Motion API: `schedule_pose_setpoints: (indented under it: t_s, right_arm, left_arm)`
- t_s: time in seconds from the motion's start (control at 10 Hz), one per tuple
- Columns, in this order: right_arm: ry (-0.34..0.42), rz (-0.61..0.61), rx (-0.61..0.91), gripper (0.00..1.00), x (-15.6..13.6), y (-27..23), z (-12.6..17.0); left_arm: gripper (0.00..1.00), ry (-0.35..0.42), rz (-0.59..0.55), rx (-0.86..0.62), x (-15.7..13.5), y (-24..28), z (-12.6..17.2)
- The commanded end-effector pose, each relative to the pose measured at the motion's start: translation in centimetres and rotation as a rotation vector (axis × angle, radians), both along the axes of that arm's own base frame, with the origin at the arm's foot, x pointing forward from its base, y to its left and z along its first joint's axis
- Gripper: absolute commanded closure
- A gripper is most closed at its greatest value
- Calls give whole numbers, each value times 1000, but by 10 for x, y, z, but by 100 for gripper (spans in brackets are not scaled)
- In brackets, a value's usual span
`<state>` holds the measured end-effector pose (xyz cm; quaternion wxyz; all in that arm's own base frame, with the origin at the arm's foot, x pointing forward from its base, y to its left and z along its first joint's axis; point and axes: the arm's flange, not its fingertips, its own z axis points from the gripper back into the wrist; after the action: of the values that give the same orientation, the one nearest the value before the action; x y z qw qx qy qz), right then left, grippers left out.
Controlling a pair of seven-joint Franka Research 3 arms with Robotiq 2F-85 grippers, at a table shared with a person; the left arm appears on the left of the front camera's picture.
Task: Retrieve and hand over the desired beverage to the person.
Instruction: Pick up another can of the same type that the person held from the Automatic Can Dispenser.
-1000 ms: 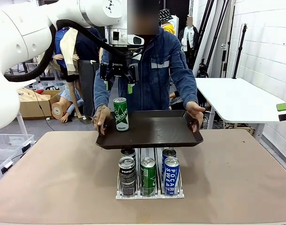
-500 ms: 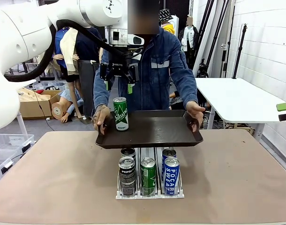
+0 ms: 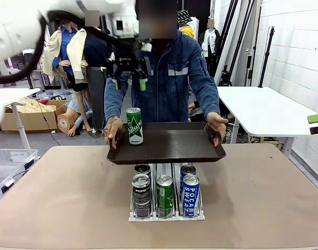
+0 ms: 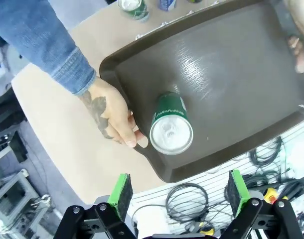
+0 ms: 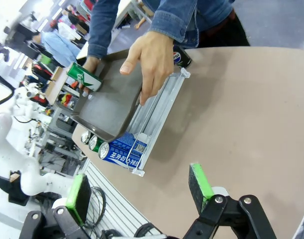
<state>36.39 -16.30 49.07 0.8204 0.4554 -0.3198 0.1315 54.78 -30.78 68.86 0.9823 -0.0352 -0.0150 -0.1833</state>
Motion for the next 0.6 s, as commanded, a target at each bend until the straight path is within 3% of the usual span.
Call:
schedule_pose_setpoints:
  t_s: [0.0,0.5]
  right_arm:
    - [-1,0,8,0,0,0,1]
    - [-1,0,8,0,0,0,1]
  left_arm:
    - [0,-37,59,-107,-58,67,-23]
    - [0,-26,67,-490,-90,230,-71]
